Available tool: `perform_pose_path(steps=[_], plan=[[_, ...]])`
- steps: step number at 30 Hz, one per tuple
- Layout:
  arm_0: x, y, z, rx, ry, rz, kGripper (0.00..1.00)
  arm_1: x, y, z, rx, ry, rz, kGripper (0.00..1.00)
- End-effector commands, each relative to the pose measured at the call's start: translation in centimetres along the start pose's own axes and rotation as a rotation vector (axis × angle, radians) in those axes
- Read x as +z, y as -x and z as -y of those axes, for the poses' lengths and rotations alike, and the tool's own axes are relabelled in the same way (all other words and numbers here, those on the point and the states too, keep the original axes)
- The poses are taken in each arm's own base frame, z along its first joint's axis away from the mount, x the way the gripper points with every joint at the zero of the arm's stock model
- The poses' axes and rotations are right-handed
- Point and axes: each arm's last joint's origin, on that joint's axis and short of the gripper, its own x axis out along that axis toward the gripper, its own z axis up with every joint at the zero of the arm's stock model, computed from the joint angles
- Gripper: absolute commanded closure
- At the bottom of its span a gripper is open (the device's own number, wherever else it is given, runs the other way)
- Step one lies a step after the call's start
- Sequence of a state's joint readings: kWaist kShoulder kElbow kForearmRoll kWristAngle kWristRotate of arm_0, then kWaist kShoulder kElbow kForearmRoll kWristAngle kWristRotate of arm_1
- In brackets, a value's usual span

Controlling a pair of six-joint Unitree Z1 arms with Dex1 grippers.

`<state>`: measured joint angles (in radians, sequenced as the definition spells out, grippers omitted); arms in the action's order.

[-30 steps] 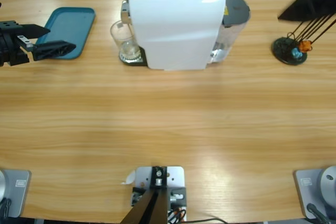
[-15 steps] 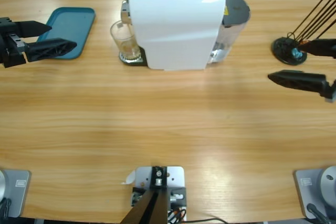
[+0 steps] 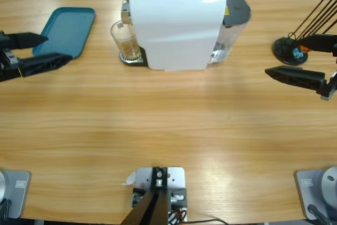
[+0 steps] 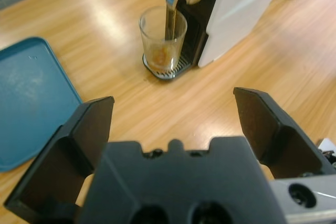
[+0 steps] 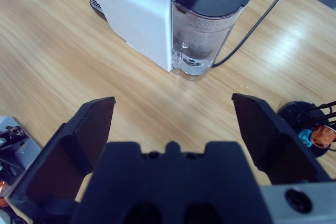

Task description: Pour coffee

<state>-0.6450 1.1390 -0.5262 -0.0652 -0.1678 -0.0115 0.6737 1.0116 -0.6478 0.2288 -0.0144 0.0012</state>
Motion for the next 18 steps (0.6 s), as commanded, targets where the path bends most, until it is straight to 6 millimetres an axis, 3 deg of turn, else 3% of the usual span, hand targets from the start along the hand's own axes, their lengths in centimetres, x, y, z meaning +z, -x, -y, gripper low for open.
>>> perform_pose_path(steps=[1,4,7,12,18], plan=[[0.1,2.6,0.6,-0.005,-0.006,0.007,0.000,-1.1,-1.4,0.1,-0.017,0.009,-0.044,0.000],[0.7,3.0,0.7,-0.014,0.015,-0.029,0.000,-1.2,-1.5,0.1,-0.014,0.008,-0.032,0.000],[0.2,4.0,1.0,-0.044,0.060,-0.104,0.000,-1.3,-1.1,0.1,-0.023,0.002,-0.039,0.000],[-1.0,6.3,1.4,-0.062,0.041,-0.054,0.000,-0.9,-0.4,0.2,-0.033,0.003,-0.039,0.000],[-1.0,5.6,1.1,-0.022,0.017,-0.081,0.000,-1.1,-0.5,0.3,-0.043,0.003,-0.052,0.000]])
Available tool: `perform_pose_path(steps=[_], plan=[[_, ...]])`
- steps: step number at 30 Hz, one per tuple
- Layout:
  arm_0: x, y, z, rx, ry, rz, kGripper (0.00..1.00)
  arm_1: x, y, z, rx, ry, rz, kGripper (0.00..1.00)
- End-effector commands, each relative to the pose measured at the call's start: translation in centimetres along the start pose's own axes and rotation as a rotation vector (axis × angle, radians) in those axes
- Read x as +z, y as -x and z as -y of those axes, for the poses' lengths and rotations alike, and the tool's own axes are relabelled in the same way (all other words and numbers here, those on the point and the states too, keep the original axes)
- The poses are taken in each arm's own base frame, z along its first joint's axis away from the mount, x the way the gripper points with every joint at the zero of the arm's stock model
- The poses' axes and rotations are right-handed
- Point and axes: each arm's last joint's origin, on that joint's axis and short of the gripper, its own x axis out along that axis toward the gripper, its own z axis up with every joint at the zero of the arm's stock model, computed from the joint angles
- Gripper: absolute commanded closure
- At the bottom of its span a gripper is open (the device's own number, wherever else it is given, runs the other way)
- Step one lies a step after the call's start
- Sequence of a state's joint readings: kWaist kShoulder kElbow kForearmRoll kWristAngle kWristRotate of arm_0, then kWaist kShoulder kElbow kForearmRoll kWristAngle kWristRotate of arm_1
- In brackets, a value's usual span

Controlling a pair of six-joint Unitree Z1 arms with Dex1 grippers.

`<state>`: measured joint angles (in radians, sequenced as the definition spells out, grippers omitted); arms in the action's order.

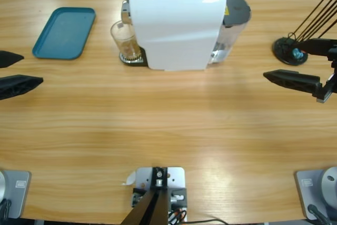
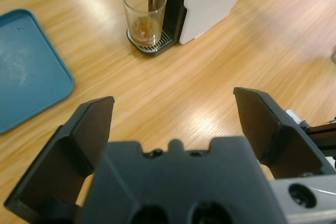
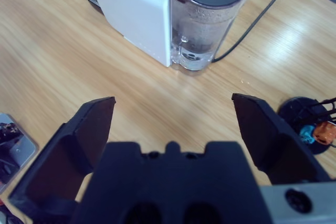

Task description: Pour coffee

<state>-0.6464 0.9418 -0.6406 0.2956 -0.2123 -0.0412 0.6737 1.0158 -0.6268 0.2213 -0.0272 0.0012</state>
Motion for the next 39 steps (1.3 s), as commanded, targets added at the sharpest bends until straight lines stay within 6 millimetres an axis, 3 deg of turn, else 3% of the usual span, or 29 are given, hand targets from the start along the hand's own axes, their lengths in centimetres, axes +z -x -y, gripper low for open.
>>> perform_pose_path(steps=[1,39], plan=[[-0.90,0.02,-0.10,0.027,-0.020,-0.032,0.000,-0.51,-0.26,0.20,-0.032,0.003,-0.036,0.000],[-0.84,-0.49,-0.23,0.033,-0.015,-0.039,0.000,-1.06,-0.46,0.12,-0.017,-0.002,-0.047,0.000]])
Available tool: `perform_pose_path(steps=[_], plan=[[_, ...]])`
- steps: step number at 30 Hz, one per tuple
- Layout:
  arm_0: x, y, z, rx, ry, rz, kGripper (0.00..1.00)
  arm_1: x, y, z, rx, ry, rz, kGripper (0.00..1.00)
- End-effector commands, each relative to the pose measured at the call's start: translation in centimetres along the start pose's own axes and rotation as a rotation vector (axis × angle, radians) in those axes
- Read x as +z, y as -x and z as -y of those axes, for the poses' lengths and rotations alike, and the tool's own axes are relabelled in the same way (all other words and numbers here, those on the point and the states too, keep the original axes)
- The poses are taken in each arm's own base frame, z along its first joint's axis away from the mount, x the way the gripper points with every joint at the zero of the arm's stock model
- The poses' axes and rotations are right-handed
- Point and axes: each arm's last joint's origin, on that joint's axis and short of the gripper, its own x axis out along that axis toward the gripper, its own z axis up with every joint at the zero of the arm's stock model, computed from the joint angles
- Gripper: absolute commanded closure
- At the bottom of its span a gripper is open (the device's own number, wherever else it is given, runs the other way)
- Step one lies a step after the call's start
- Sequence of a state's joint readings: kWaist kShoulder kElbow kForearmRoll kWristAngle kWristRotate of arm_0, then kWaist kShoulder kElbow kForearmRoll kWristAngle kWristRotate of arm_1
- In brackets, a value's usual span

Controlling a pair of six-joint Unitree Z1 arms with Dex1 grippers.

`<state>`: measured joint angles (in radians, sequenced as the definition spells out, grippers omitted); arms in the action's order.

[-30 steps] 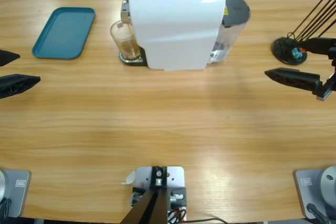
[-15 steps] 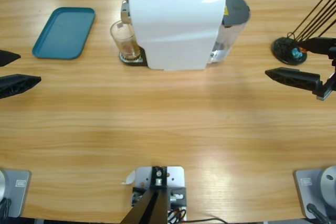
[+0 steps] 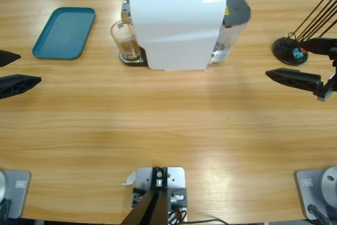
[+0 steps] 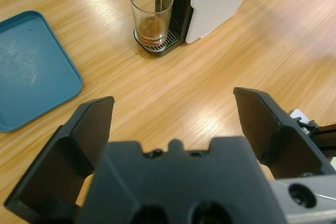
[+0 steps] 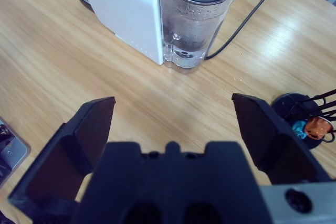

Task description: Pour coffee

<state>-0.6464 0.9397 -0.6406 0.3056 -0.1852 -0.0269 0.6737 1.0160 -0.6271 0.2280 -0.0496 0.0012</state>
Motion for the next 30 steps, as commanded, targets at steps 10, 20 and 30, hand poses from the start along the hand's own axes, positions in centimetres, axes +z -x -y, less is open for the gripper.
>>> perform_pose_path(steps=[10,20,30], plan=[[-0.7,-0.5,-0.1,0.000,-0.003,-0.032,0.000,-1.2,-1.0,0.0,0.007,-0.001,-0.046,0.000],[-0.7,-0.6,-0.1,0.000,-0.001,-0.033,0.000,-1.5,-1.6,-0.3,0.024,0.009,-0.055,0.000],[-0.7,-0.7,0.0,-0.016,-0.001,-0.033,0.000,-1.6,-1.8,-0.5,0.031,0.014,-0.064,0.000]])
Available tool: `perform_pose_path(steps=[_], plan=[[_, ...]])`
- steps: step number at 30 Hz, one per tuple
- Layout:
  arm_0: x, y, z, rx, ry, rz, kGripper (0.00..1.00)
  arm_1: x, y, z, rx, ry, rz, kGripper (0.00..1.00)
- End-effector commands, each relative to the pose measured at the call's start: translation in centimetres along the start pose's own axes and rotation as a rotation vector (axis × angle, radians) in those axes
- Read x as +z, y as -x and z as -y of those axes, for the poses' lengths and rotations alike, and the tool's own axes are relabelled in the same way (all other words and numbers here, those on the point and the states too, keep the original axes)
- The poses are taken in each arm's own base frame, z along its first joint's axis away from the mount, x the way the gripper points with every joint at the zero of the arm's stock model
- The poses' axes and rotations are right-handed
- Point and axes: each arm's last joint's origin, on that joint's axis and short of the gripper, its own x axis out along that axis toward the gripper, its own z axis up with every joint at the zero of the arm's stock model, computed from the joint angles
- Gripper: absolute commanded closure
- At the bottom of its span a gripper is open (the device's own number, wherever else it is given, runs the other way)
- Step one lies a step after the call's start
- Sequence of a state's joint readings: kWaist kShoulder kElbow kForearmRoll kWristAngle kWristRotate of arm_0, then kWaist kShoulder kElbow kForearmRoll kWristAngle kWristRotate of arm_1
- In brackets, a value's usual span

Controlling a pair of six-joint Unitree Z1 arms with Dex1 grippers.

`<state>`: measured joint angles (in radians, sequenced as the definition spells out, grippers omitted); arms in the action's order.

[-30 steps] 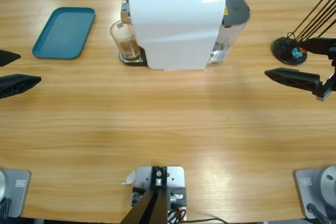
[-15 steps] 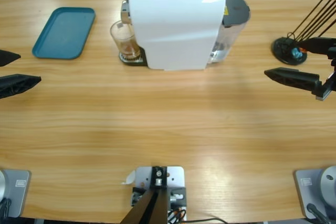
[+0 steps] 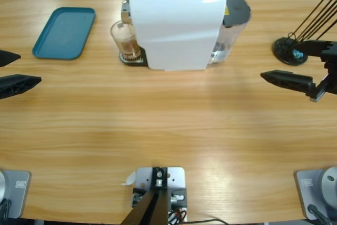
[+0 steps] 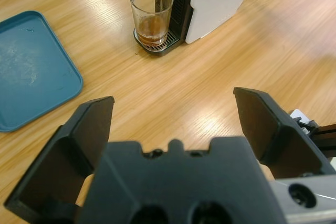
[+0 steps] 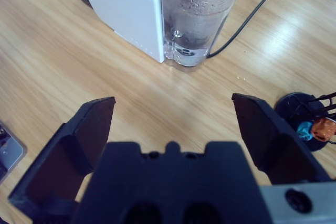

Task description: Pour coffee

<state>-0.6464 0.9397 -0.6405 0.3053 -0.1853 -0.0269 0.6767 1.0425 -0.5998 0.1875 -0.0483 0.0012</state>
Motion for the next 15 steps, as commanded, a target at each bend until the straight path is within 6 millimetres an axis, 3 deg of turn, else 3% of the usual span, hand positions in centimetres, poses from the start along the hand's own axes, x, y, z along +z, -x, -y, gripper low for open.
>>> perform_pose_path(steps=[1,15], plan=[[-0.75,-0.73,-0.01,-0.016,-0.001,-0.034,0.000,-1.23,-0.94,-0.37,0.028,0.012,-0.052,0.000],[-0.61,-1.05,-0.05,-0.017,0.003,-0.044,0.000,-1.31,-1.02,-0.53,0.034,0.012,-0.052,0.000]])
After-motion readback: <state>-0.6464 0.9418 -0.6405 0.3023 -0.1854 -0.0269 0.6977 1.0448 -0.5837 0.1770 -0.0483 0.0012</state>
